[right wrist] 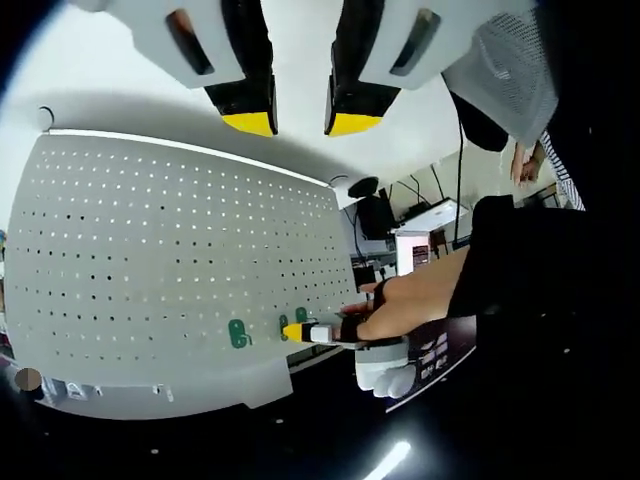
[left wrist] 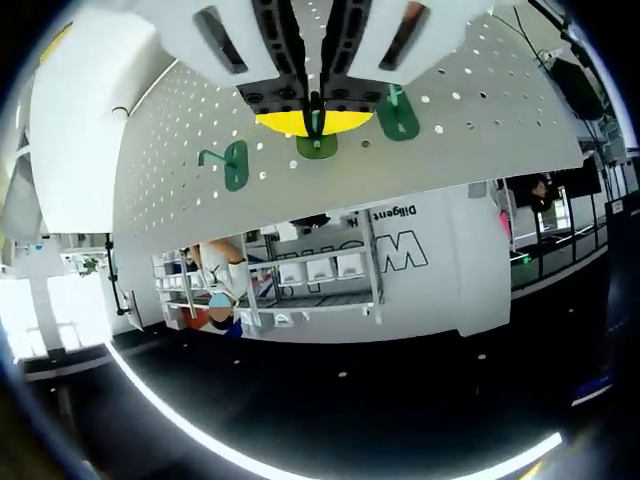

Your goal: Insert the hook assembly into the mounting plate slot until the hook locks in place.

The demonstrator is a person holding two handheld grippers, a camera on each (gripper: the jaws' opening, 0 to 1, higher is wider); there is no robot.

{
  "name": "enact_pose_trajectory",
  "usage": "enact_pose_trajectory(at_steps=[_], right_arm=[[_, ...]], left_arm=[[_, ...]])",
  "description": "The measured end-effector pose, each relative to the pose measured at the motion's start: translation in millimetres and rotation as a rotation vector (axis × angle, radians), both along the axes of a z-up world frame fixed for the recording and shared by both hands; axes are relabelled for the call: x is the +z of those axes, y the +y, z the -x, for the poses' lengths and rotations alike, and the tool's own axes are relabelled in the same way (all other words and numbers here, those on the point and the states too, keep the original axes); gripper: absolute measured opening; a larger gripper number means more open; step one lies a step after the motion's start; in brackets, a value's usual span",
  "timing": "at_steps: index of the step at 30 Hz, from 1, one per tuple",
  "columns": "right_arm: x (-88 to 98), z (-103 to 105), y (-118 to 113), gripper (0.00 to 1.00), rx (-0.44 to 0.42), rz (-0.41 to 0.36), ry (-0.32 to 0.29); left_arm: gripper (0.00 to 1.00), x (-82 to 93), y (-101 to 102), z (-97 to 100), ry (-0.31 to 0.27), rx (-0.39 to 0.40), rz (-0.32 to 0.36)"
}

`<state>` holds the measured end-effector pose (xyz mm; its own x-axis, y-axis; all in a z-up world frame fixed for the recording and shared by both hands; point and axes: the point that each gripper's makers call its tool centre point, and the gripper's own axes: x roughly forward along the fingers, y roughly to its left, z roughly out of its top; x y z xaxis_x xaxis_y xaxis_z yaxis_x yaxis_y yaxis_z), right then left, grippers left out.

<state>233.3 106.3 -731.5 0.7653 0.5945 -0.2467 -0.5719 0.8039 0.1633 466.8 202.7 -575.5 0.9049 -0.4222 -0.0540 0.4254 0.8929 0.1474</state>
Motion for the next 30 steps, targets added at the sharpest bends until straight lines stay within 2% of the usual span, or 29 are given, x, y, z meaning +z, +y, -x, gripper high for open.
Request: enact_pose_trajectory(at_steps=[6, 8, 15, 23, 25, 30], right_arm=[[-0.6, -0.5, -0.7, 0.19, 0.0, -0.004, 0.004], [-0.9, -0.6, -0.6, 0.19, 0.001, -0.004, 0.005], [-2.2, -0.8, -0.7, 0.19, 0.004, -0.003, 0.01], [-2.7, -0.5, -1.1, 0.19, 0.005, -0.004, 0.012], [-2.9, -0.3, -1.3, 0.19, 0.006, -0.005, 0.013], [-2.5, -0.5, -1.7, 0.19, 0.006, -0.008, 0.012]], left_arm=[[0.03, -0.2, 0.5, -1.1, -0.008, 0.032, -0.006], [0.03, -0.6, 0.8, -2.1, 0.001, 0.033, 0.022], [0.03, 0.1, -0.7, -2.0, -0.014, 0.045, 0.035], [0.03, 0.3, 1.2, -4.7, -0.019, 0.084, 0.037], [0.03, 0.2, -0.1, -5.7, -0.03, 0.098, 0.004], [0.03, 0.3, -0.3, -6.0, -0.023, 0.116, 0.018]])
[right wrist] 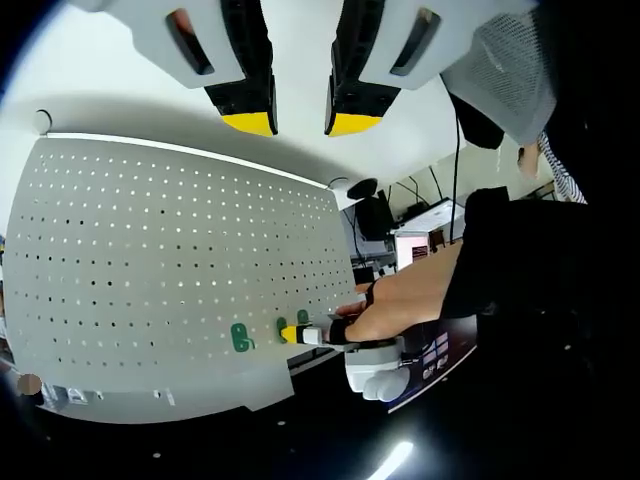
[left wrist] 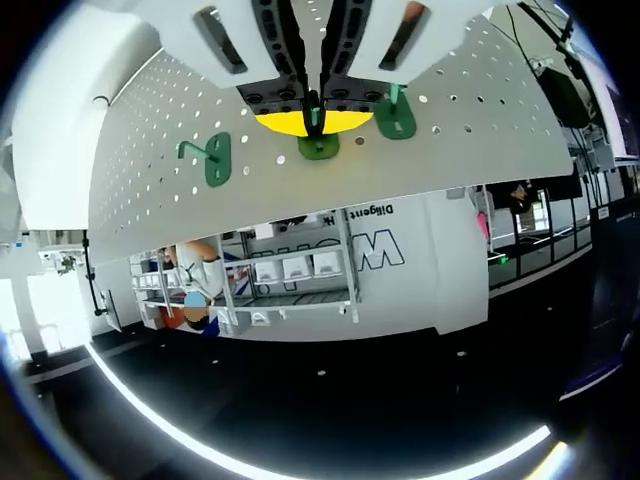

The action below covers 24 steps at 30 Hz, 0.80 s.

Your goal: Insert the hook assembly into the mounting plate slot until the hook locks in place.

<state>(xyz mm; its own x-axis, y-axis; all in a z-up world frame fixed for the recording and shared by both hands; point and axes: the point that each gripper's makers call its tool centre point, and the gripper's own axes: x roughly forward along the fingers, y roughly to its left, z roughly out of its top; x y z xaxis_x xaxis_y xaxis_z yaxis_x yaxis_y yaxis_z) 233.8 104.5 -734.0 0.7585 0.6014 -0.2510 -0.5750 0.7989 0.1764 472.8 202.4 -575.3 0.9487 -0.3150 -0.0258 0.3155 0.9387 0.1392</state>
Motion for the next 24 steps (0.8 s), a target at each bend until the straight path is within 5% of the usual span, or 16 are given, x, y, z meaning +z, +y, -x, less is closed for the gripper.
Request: enact_pose_trajectory(at_steps=[10, 16, 18, 24], right_arm=[[-1.7, 0.8, 0.0, 0.19, 0.005, 0.005, 0.002], [-2.9, 0.7, -4.1, 0.19, -0.004, 0.003, 0.006], [-3.3, 0.9, -3.6, 0.19, -0.001, 0.004, 0.007], [-2.9, 1.2, -4.1, 0.19, 0.0, 0.003, 0.006]], left_arm=[[0.03, -0.3, -1.8, 0.2, -0.032, 0.083, -0.066], [0.04, -0.9, -2.2, -1.8, -0.066, 0.101, -0.158], [0.04, -0.9, -2.8, -2.6, -0.089, 0.107, -0.262], [0.06, -3.8, -1.0, -5.2, -0.071, 0.099, -0.181]])
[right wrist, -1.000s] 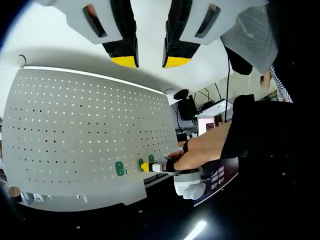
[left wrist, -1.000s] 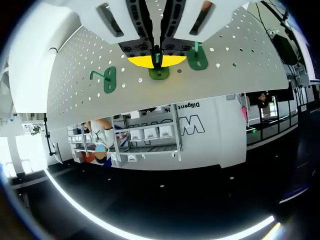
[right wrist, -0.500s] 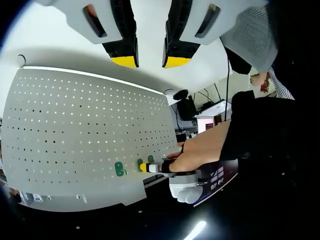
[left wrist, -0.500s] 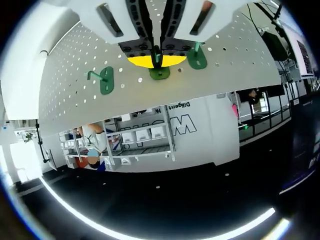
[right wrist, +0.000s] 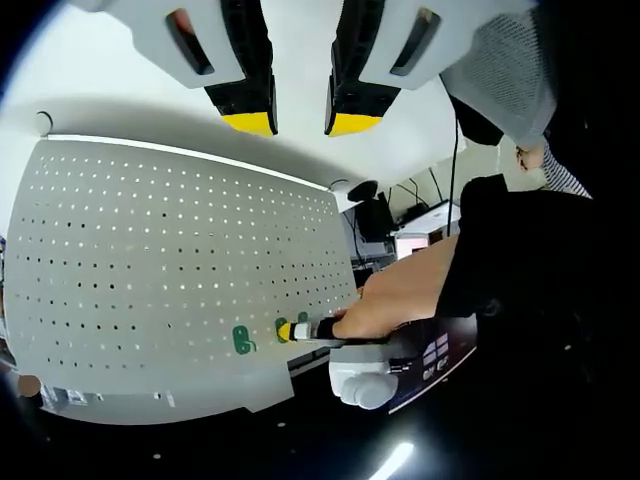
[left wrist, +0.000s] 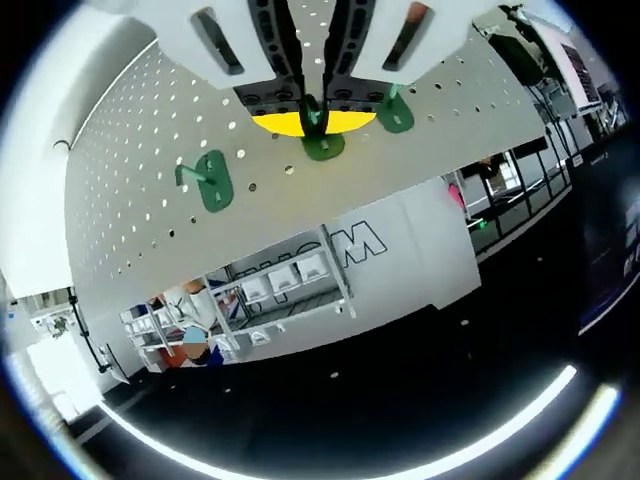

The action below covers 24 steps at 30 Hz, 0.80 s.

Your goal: Insert the hook assembly into the mounting plate slot until the hook locks in place.

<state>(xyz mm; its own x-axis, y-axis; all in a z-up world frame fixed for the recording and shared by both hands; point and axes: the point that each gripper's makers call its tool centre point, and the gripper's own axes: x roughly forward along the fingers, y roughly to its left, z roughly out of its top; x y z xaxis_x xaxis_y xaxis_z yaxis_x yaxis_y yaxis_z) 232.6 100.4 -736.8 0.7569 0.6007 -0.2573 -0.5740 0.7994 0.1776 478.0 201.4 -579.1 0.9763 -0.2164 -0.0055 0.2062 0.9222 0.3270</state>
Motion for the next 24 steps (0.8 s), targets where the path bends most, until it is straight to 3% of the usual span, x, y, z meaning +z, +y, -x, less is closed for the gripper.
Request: enact_pose_trajectory(at_steps=[2, 3, 9, 14, 24], right_arm=[[0.4, -0.3, -0.5, 0.19, -0.002, -0.003, 0.0], [0.4, -0.3, -0.5, 0.19, -0.002, -0.003, -0.001], [-0.2, -0.1, 0.0, 0.19, 0.0, 0.003, -0.002], [-1.5, -0.4, -1.1, 0.19, -0.006, 0.012, 0.0], [-4.5, -1.8, -3.6, 0.19, -0.02, 0.034, 0.001]], left_arm=[[0.06, -0.9, 0.4, 0.0, 0.014, -0.019, 0.101], [0.06, -1.4, 1.0, 0.6, 0.019, -0.023, 0.115], [0.08, -7.3, 1.0, 3.2, 0.05, -0.043, 0.116], [0.15, -11.5, -1.7, 11.0, 0.046, -0.055, 0.084], [0.22, -17.0, 3.2, 35.1, 0.044, -0.094, 0.099]])
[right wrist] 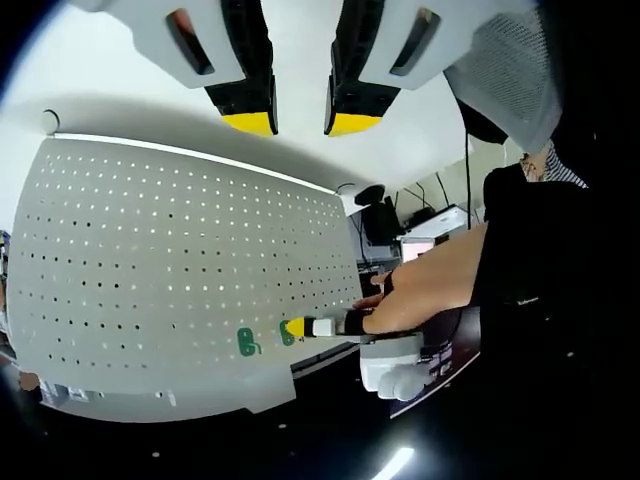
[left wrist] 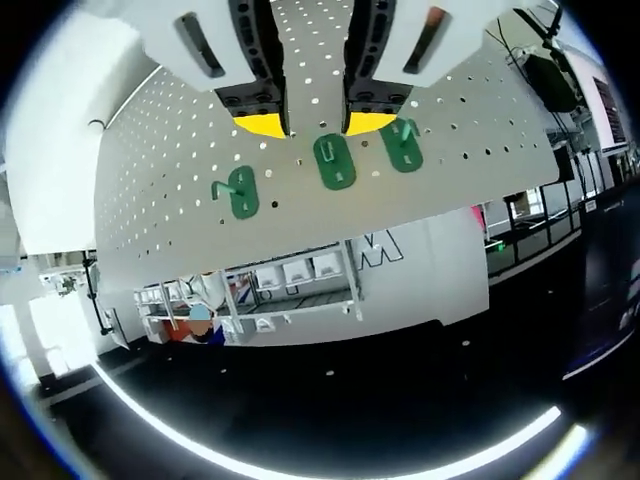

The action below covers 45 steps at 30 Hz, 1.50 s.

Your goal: Insert the hook assembly into the mounting plate slot until the hook locks in place.

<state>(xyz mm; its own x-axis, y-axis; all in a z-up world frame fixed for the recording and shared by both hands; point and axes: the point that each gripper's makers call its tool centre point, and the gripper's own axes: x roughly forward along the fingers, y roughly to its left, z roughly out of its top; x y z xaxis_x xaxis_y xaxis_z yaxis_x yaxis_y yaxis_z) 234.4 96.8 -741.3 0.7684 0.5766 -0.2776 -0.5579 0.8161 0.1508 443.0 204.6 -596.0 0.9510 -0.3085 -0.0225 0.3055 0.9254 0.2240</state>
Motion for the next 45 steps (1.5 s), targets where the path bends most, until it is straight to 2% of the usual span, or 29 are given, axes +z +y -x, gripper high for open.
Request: enact_pose_trajectory(at_steps=[9, 15, 19, 25, 33, 45], right_arm=[[-4.0, 0.2, 0.8, 0.19, 0.002, 0.028, 0.003], [-6.3, 0.3, -0.1, 0.19, -0.002, 0.043, 0.004], [-8.7, -1.3, -3.6, 0.19, -0.014, 0.053, 0.008], [-12.1, -4.7, -9.7, 0.19, -0.039, 0.055, 0.019], [-19.1, -4.7, -8.8, 0.19, -0.034, 0.077, 0.038], [-39.1, -1.9, -2.5, 0.19, -0.006, 0.137, 0.092]], left_arm=[[0.24, -10.2, 8.0, 20.6, 0.012, -0.032, 0.011], [0.25, -16.7, 10.5, 42.0, 0.017, -0.076, 0.06], [0.24, -29.8, 15.1, 57.9, 0.052, -0.108, 0.061], [0.23, -52.9, 29.2, 81.5, 0.09, -0.114, 0.048], [0.23, -65.4, 44.5, 108.1, 0.109, -0.118, 0.072], [0.23, -93.7, 49.0, 158.3, 0.136, -0.165, 0.079]])
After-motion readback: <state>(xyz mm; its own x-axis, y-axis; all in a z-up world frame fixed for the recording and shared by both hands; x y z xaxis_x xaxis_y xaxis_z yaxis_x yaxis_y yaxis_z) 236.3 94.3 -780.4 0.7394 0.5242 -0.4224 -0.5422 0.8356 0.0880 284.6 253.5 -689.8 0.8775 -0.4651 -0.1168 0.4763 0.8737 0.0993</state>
